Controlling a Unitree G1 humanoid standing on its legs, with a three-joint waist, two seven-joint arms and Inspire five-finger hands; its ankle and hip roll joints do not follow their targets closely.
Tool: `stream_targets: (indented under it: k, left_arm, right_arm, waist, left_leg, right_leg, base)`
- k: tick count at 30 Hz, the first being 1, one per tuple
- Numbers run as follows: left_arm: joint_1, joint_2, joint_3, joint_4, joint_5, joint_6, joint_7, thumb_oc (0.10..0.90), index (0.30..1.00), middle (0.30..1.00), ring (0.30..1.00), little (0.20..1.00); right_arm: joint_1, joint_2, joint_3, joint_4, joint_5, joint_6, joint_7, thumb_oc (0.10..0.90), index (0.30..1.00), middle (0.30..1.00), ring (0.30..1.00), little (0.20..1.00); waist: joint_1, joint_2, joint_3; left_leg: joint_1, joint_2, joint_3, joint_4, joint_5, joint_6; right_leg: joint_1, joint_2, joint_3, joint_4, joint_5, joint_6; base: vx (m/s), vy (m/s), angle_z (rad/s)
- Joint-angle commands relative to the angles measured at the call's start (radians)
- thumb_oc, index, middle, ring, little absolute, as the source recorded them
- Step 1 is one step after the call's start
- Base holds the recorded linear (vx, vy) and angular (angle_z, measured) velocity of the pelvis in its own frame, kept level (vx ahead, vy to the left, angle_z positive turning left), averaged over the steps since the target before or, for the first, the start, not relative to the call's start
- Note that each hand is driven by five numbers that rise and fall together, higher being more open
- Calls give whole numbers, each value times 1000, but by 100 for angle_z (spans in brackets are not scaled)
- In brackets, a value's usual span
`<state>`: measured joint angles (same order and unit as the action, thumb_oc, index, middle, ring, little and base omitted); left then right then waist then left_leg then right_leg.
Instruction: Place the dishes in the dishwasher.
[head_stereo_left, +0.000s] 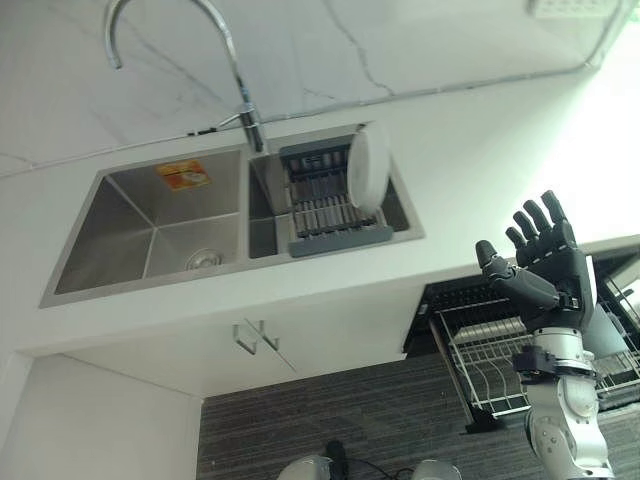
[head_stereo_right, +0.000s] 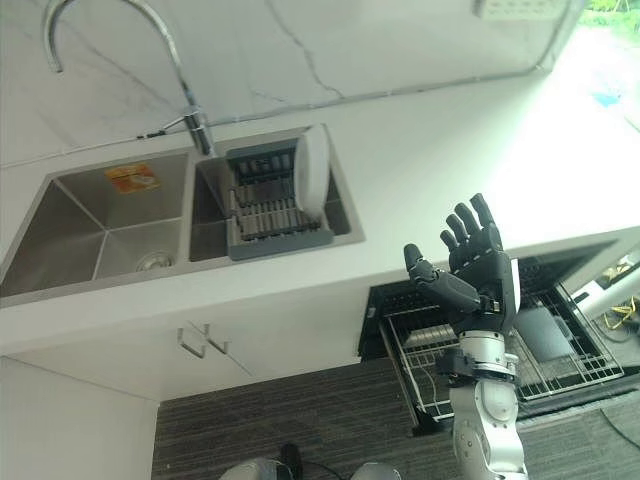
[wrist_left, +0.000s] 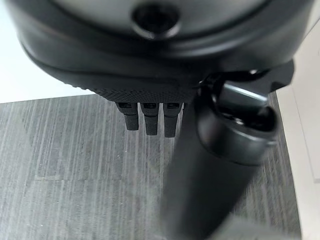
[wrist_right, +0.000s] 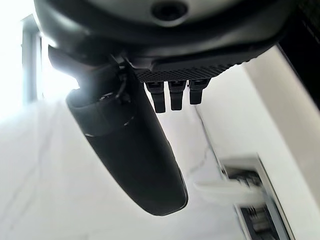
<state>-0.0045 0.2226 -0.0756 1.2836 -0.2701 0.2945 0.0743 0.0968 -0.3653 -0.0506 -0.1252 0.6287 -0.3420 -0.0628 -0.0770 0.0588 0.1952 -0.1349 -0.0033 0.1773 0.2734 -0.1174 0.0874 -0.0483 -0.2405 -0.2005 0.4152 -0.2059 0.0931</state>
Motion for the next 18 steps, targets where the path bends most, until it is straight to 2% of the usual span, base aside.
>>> stream_targets:
  k: [1,3,5,7,12,14,17,18]
  left_arm:
    - [42,8,21,-13,-64,26,24,800,900,900,900,900]
    - [49,-3,35,-4,-71,16,27,800,900,900,900,900]
    - [51,-4,40,-6,-74,2,45,800,900,900,900,900]
    - [61,-6,43,-10,-62,-1,44,800,900,900,900,900]
    - [82,-19,36,-11,-22,-17,50,800,900,900,900,900]
    - [81,-15,39,-6,-10,-19,45,800,900,900,900,900]
    - [89,-15,41,7,-10,-19,31,800,900,900,900,900]
    - [89,-15,41,8,-11,-19,31,800,900,900,900,900]
  right_arm:
    - [-129,-41,-32,-96,-20,-86,42,800,900,900,900,900]
    - [-136,-53,-16,-83,-12,-108,61,800,900,900,900,900]
    - [-137,-65,-15,-86,-10,-111,50,800,900,900,900,900]
    - [-141,-69,-13,-84,-6,-103,46,800,900,900,900,900]
    - [-136,-77,-16,-84,1,-91,65,800,900,900,900,900]
    - [-135,-81,-22,-90,-7,-101,44,800,900,900,900,900]
    - [-142,-94,-54,-95,-31,-127,-61,800,900,900,900,900]
    - [-143,-94,-55,-95,-34,-129,-65,800,900,900,900,900]
  waist:
    - [8,4,-18]
    - [21,-22,-14]
    - [25,-38,-14]
    - [41,-47,-27]
    - [49,-56,-39]
    - [49,-58,-51]
    - [47,-60,-63]
    - [46,-59,-65]
  left_leg:
    - [-6,49,-28,27,-120,-40]
    - [-13,34,-19,27,-115,-50]
    - [-17,19,-28,27,-115,-49]
    - [-23,21,-17,27,-114,-56]
    - [-33,32,-21,27,-114,-72]
    - [-47,41,-20,27,-106,-80]
    - [-33,43,-23,27,-115,-89]
    - [-37,43,-23,27,-111,-89]
  right_leg:
    - [22,108,-59,-115,46,30]
    - [-37,111,-58,-115,25,22]
    - [-51,120,-26,-115,13,17]
    - [-60,104,-53,-115,13,23]
    - [-44,117,-45,-115,-12,18]
    - [-43,122,-46,-115,-18,14]
    - [-26,126,-40,-115,-34,10]
    - [-31,127,-41,-115,-30,9]
  base:
    - [-73,-11,-4]
    - [-106,-82,-42]
    - [-68,-124,-27]
    - [-48,-95,6]
    - [-24,-81,14]
    - [10,-55,4]
    - [43,-28,12]
    - [49,-2,14]
